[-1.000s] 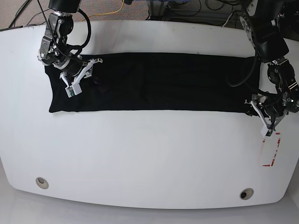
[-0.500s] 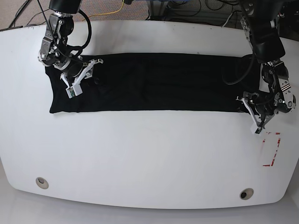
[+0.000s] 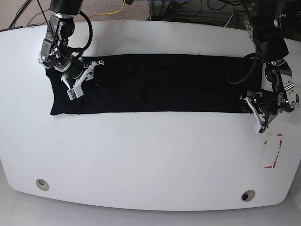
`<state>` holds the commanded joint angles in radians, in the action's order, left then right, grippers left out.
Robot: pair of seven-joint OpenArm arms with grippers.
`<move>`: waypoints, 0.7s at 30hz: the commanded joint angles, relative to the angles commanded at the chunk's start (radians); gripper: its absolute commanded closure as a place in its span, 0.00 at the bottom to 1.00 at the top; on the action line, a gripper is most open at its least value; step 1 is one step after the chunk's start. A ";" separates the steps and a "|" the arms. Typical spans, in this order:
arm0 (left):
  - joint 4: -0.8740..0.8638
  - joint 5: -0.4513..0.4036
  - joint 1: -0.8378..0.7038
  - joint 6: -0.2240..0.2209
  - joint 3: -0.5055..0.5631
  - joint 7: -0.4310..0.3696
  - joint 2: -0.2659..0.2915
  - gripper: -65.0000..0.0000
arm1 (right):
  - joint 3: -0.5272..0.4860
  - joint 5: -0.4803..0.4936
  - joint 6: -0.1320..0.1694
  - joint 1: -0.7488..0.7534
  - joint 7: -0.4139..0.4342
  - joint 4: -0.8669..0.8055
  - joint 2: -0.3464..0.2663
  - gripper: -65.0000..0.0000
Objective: Layout the t-shirt on the table in an organized manner, then fold the t-shirt properly
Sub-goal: 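Grasp the band corner with the left gripper and pull it taut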
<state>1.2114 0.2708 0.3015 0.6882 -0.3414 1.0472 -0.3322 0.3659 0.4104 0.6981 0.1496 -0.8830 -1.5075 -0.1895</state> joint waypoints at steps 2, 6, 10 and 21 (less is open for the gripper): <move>0.000 0.000 0.000 0.000 0.000 0.000 -0.003 0.49 | 0.002 0.000 0.000 0.000 0.000 0.000 0.000 0.71; 0.000 -0.008 -0.002 0.000 0.000 0.000 -0.003 0.58 | 0.003 0.000 0.000 0.000 0.000 0.002 0.000 0.71; 0.000 -0.066 -0.002 0.000 0.000 0.000 0.002 0.78 | 0.005 0.000 0.000 0.000 0.000 0.002 0.000 0.71; 0.002 -0.135 -0.002 0.002 -0.002 0.002 0.028 1.00 | 0.006 0.002 0.000 0.002 0.000 0.002 0.000 0.71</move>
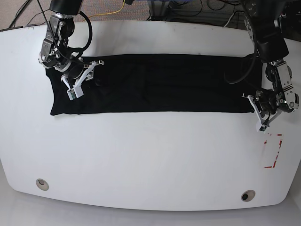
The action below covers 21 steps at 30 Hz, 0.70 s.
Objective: Layout the t-shirt on the table in an organized manner, then fold the t-shirt properly
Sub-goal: 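Grasp the band corner with the left gripper and pull it taut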
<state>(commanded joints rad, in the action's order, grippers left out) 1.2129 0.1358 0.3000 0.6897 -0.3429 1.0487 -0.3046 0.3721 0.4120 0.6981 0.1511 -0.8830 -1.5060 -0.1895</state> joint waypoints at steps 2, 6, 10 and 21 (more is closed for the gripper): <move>0.005 0.000 0.000 0.000 -0.002 0.003 0.000 1.00 | 0.000 0.000 0.000 0.000 0.000 0.000 0.000 0.71; 0.020 0.006 0.000 0.006 -0.005 0.029 -0.002 1.00 | 0.000 0.000 0.000 0.000 0.000 0.000 0.000 0.71; 0.095 0.006 -0.026 0.008 -0.011 0.074 -0.003 1.00 | 0.002 0.000 0.000 0.000 0.000 0.000 0.000 0.71; 0.284 0.002 -0.129 0.008 -0.040 0.140 -0.003 1.00 | 0.002 0.000 0.000 -0.002 0.000 0.000 0.000 0.71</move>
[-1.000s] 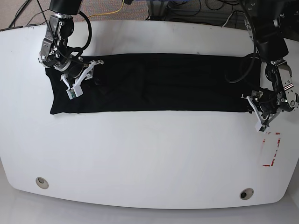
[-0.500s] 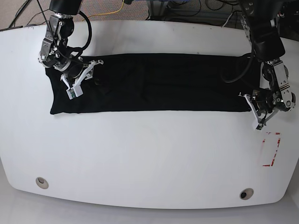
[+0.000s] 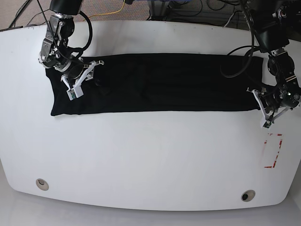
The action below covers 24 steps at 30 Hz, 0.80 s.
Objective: Layout the t-shirt on the table in an organized manner, then fold the t-shirt properly
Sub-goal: 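Grasp the band corner with the left gripper and pull it taut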
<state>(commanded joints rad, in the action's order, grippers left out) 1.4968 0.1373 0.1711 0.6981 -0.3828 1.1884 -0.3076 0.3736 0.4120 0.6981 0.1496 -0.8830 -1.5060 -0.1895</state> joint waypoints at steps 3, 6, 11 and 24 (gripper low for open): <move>0.023 0.000 -0.028 0.000 0.000 0.000 0.000 1.00 | 0.000 0.000 0.000 0.000 0.000 0.000 0.000 0.71; 0.052 0.002 -0.058 0.000 0.000 0.000 0.000 1.00 | 0.000 0.000 0.000 0.000 0.000 0.000 0.000 0.71; 0.100 0.005 -0.107 0.000 0.000 0.000 -0.021 1.00 | 0.000 0.000 0.000 0.000 0.000 0.000 0.000 0.71; 0.104 0.006 -0.192 0.000 0.000 0.000 -0.049 1.00 | 0.000 0.000 0.000 0.000 0.000 0.000 0.000 0.71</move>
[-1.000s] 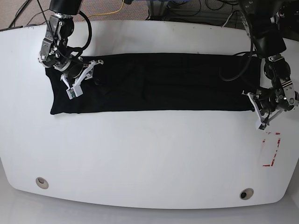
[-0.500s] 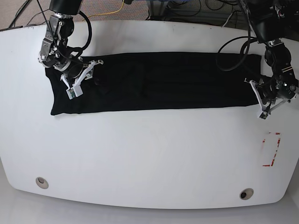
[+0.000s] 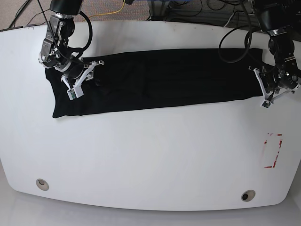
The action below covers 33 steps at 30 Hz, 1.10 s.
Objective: Layout the t-shirt on the table in an organized manner, then fold the t-shirt properly
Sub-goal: 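Grasp the band corner with the left gripper and pull it taut, then move the left gripper along the band edge and grasp the other corner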
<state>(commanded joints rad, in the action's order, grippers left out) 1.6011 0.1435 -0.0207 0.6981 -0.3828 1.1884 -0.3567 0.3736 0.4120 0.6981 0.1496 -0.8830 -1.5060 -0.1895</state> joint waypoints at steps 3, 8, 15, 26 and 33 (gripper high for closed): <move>0.000 0.000 -0.012 0.000 0.005 0.002 0.000 1.00 | 0.000 0.000 0.000 0.000 0.000 0.000 0.000 0.71; -0.008 -0.008 -0.023 0.000 0.005 0.002 -0.002 0.90 | -0.002 0.000 0.000 0.000 0.000 0.000 0.000 0.71; 0.000 -0.006 -0.034 0.000 0.000 0.003 -0.006 0.67 | -0.002 0.008 0.000 -0.002 0.000 -0.021 0.000 0.71; 0.160 0.109 -0.035 0.000 -0.032 0.129 -0.029 0.67 | 0.000 0.120 0.000 0.023 -0.114 -0.233 -0.003 0.70; 0.219 0.187 -0.035 0.000 -0.057 0.164 -0.028 0.66 | 0.000 0.127 0.000 0.028 -0.183 -0.382 0.032 0.70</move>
<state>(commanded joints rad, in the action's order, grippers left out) 1.8205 0.3307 -0.0560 0.6981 -0.4396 1.3525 -0.3844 0.3736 0.5393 0.6981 0.1772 -1.0656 -1.8880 -0.1573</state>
